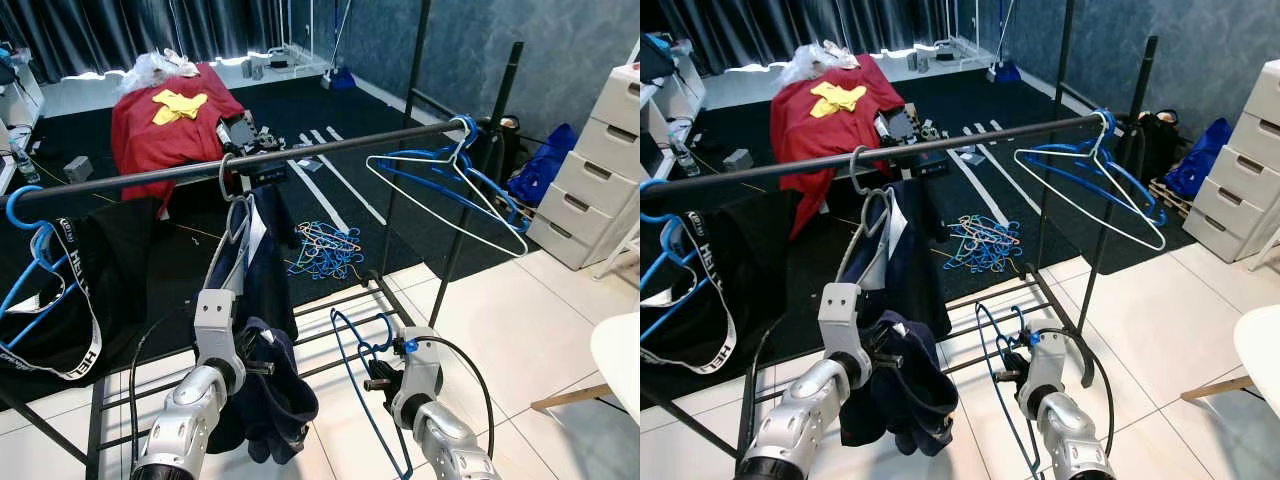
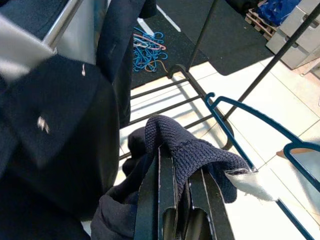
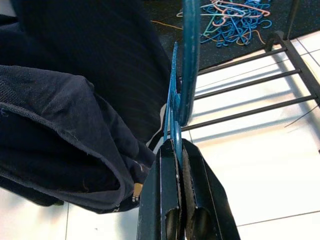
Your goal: Hang hanger
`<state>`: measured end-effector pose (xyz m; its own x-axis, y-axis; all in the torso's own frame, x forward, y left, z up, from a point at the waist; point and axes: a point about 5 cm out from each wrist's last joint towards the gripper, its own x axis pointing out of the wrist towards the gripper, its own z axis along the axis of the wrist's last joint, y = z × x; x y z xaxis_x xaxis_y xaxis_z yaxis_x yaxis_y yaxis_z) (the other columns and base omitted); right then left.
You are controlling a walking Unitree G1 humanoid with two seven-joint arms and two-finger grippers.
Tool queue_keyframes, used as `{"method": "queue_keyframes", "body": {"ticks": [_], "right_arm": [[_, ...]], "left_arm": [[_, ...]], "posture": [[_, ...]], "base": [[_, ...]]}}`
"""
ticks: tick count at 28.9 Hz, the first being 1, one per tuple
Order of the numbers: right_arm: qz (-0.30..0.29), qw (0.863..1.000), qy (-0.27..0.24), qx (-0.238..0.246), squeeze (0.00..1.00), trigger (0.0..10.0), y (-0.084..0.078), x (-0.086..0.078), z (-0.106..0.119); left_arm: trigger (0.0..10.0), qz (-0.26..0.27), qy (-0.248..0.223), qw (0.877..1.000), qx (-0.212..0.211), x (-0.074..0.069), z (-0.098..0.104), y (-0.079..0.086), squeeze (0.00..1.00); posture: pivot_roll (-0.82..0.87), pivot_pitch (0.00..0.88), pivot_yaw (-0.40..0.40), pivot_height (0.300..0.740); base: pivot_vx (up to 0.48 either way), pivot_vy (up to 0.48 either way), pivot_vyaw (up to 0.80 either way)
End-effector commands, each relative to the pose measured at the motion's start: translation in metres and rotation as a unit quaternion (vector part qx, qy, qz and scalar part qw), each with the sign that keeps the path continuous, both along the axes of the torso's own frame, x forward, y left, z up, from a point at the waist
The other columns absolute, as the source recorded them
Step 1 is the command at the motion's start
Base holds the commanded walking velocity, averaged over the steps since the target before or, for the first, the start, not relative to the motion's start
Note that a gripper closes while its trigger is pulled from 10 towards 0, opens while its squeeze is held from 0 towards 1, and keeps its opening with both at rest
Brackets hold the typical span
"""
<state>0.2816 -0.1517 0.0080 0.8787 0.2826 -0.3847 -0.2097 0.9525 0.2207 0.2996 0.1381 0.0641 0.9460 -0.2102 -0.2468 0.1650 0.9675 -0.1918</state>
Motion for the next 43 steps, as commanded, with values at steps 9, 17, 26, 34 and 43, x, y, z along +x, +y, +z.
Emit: {"method": "queue_keyframes", "body": {"ticks": [9,17,26,34,43], "right_arm": [[-0.001,1.000,0.004,0.005,0.00,10.0,0.001,-0.001,-0.001],[-0.002,1.000,0.006,0.008,0.00,10.0,0.003,-0.002,-0.002],[-0.003,1.000,0.008,0.009,0.00,10.0,0.004,-0.003,-0.003],[-0.006,1.000,0.017,0.013,0.00,10.0,0.007,-0.009,-0.010],[-0.005,1.000,0.010,0.013,0.00,10.0,0.009,-0.003,-0.006]], "left_arm": [[10.0,-0.004,-0.001,1.000,0.003,0.000,0.002,0.002,0.00],[10.0,-0.008,0.001,1.000,0.007,-0.001,0.001,0.003,0.00],[10.0,-0.010,0.002,1.000,0.009,-0.001,0.002,0.004,0.00],[10.0,-0.012,0.012,1.000,0.027,-0.003,-0.001,0.006,0.00],[10.0,-0.012,0.015,0.999,0.035,0.000,-0.001,0.007,0.00]], "posture": [[0.01,0.040,0.041,0.740],[0.01,0.040,0.047,0.740],[0.01,0.049,0.057,0.740],[0.04,0.045,0.062,0.740],[0.04,0.038,0.065,0.740]], "base": [[-0.269,0.000,0.00],[-0.255,0.000,0.00],[-0.251,0.000,0.00],[-0.062,0.000,0.00],[0.000,0.000,0.00]]}}
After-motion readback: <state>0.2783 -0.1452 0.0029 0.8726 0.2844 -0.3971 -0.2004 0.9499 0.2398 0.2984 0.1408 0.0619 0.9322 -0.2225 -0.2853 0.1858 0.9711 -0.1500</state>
